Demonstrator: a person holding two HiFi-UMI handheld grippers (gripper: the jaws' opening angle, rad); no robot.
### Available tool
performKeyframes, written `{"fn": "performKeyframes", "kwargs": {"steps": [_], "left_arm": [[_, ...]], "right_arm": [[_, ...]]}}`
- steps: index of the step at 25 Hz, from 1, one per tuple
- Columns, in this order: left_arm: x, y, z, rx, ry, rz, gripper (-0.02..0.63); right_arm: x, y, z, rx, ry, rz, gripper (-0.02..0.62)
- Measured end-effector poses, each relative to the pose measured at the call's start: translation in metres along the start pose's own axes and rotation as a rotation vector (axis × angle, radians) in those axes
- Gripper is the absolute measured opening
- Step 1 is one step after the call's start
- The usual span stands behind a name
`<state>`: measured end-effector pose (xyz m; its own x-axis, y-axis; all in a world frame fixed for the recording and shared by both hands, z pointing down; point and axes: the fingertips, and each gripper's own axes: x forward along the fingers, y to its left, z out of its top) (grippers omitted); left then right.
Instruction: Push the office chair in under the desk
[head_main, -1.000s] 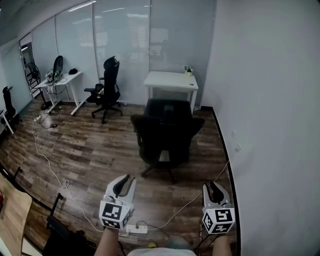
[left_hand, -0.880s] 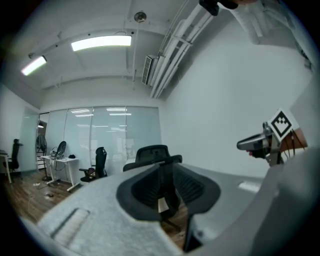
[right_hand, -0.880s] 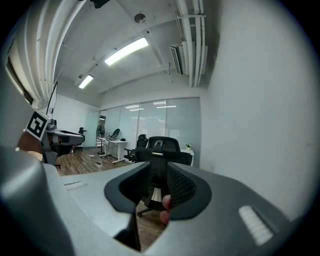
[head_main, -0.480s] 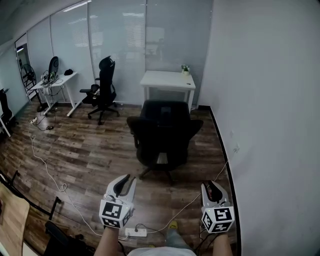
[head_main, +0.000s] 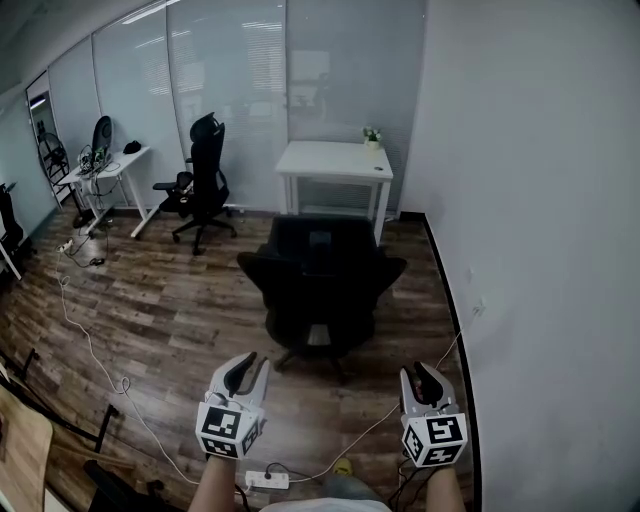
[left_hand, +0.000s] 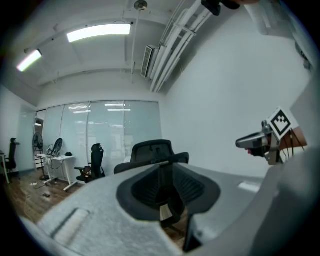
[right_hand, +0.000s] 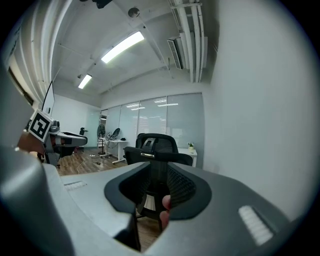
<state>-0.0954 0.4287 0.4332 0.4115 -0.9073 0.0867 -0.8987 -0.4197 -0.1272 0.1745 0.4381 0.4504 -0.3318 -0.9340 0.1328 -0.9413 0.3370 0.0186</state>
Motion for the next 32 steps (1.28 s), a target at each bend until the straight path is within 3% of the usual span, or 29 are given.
{"fn": "performKeyframes", "kwargs": {"steps": [13,24,32], "left_arm": [[0.126,0.002,0.021,0.028,0.041,0.063,0.081],[0.167,0.027,0.013,0.031,0.073,0.093,0.081],[0.212,0.070,0.002,0.019,0.076,0.088,0.081]], "right_arm": [[0.111,-0.091,0.021,-0.010,-0.013,0.092,0.083],[0.167,-0.105,0.018,0.004,-0.013,0.145,0.083],[0.230,-0.105,0.021,-0.006,-0.009,0.148,0.083]]}}
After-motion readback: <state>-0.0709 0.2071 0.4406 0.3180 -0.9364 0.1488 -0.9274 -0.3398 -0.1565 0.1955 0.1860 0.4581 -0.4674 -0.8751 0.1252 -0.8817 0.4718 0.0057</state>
